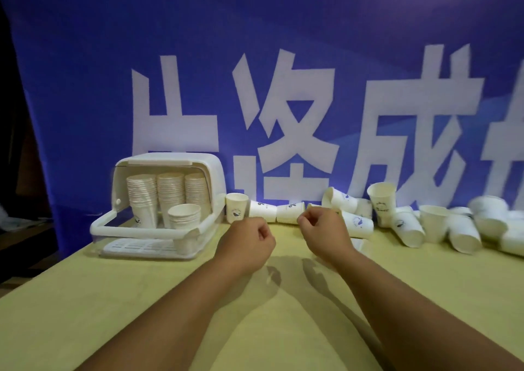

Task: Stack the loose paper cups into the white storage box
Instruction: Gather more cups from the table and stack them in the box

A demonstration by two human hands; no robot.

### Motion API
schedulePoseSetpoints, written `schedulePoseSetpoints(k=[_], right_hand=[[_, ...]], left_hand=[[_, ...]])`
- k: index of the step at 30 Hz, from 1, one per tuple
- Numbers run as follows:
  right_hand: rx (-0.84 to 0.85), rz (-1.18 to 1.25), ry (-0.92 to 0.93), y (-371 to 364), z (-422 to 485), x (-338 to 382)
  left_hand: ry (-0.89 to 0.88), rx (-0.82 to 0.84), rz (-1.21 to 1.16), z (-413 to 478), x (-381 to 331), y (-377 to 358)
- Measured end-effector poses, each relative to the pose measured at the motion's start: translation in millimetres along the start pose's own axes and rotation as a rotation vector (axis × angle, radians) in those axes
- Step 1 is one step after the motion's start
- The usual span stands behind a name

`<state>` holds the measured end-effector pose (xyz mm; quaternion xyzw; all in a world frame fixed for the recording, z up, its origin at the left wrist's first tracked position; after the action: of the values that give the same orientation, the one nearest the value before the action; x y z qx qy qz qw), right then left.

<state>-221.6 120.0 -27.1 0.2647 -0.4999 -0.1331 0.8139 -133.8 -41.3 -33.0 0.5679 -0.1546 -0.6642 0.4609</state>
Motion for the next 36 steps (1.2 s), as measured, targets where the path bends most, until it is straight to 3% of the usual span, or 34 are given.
schedulePoseSetpoints(k=[5, 12, 15, 20, 23, 36], right_hand=[[-0.094, -0.144, -0.086, 65, -4, -51], [-0.367, -0.119, -0.235, 136, 11, -138], [-0.461, -0.148, -0.322, 144, 19, -172], [-0.101, -0.448, -0.389, 128, 24, -198], [0.006, -0.485, -0.378, 125, 31, -201], [-0.252, -0.517, -0.424, 134, 26, -194]], left_hand=[[-0.119, 0.155, -0.021, -1, -53, -53], [-0.33, 0.292, 0.242, 14, -102, -127], [-0.353, 0.373, 0.24, 22, -107, -151], [-0.341, 0.371, 0.05, 36, -119, -178], [-0.322, 0.327, 0.036, 40, -116, -190], [-0.12, 0.17, -0.057, 45, -89, -164]])
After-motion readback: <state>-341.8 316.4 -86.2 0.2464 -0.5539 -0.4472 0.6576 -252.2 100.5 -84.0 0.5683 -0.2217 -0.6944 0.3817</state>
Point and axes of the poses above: each hand's wrist, its own z-axis towards the middle knuckle, its own y-axis out of the back of the hand, x = y × z, the point moved 4 cm from there along z, towards the middle knuckle, and after that the axes turned 6 degrees about x, right-handed, at the moved point
